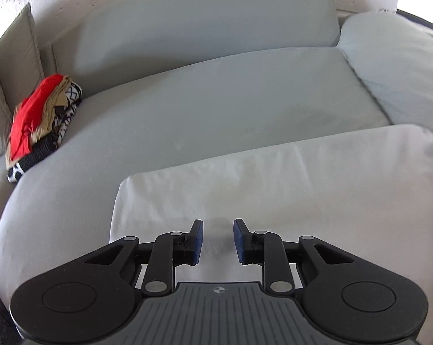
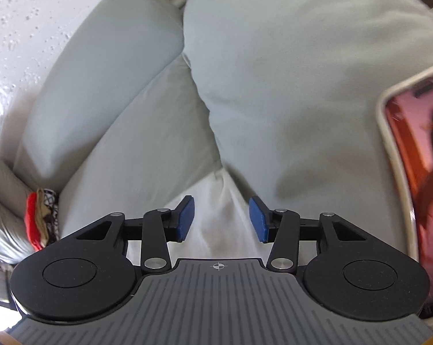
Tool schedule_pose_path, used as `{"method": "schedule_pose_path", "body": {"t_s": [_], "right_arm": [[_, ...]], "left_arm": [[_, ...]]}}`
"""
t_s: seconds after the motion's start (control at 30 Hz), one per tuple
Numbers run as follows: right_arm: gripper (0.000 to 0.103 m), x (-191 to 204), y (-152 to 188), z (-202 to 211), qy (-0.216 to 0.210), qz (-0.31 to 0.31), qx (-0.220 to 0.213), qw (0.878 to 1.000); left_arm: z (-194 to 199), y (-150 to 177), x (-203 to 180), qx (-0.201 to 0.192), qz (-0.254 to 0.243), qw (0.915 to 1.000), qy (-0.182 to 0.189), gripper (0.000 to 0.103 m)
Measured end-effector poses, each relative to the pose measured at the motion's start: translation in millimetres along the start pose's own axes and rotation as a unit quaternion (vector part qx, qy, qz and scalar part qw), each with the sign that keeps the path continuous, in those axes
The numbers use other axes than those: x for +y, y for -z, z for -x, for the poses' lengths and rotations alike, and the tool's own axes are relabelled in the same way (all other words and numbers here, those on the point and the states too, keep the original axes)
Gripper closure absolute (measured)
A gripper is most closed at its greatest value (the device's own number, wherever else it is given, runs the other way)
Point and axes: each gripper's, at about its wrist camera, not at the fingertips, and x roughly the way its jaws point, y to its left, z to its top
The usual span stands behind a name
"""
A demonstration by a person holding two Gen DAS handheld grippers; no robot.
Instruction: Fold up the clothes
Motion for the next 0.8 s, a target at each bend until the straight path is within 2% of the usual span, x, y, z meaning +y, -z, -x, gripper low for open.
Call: {"method": "schedule_pose_path", "body": {"t_s": [0.07, 0.13, 0.17, 0.37, 0.5, 0.6, 0.67, 0.8], "right_arm": [[0.055, -6, -11, -20, -0.003, -0.021, 0.013, 1.000], [0.057, -13, -19, -36, -0.009, -0.043, 0.033, 0.998], [0.065, -17, -22, -43, -0.012, -0.055, 0.044, 0.997], [0.087, -39, -30, -75, -0.043, -0.144, 0.080, 0.986], [0.090, -48, -29, -87, -0.070, -0.202, 0.089, 0.973], [0.098, -43, -26, -90, -0.058, -0.198, 0.093, 0.974], [0.102, -38, -22, -86, -0.050, -0.184, 0.072, 0.979], [0.103, -28, -8, -60, -0.041, -0.148, -0.024, 0.988]], "left_arm": [[-10, 3, 0, 0.015, 0.000, 0.9999, -0.004, 0.081], [-12, 7, 7, 0.013, 0.014, 0.9998, 0.005, 0.081], [-12, 9, 10, 0.012, 0.020, 0.9997, 0.009, 0.081], [-16, 13, 18, 0.012, 0.035, 0.9991, 0.019, 0.081], [-17, 13, 18, 0.010, 0.034, 0.9992, 0.020, 0.081], [-17, 12, 18, 0.010, 0.038, 0.9990, 0.023, 0.081], [-18, 11, 20, 0.011, 0.043, 0.9987, 0.026, 0.081], [-19, 11, 23, 0.011, 0.054, 0.9979, 0.034, 0.081]]}}
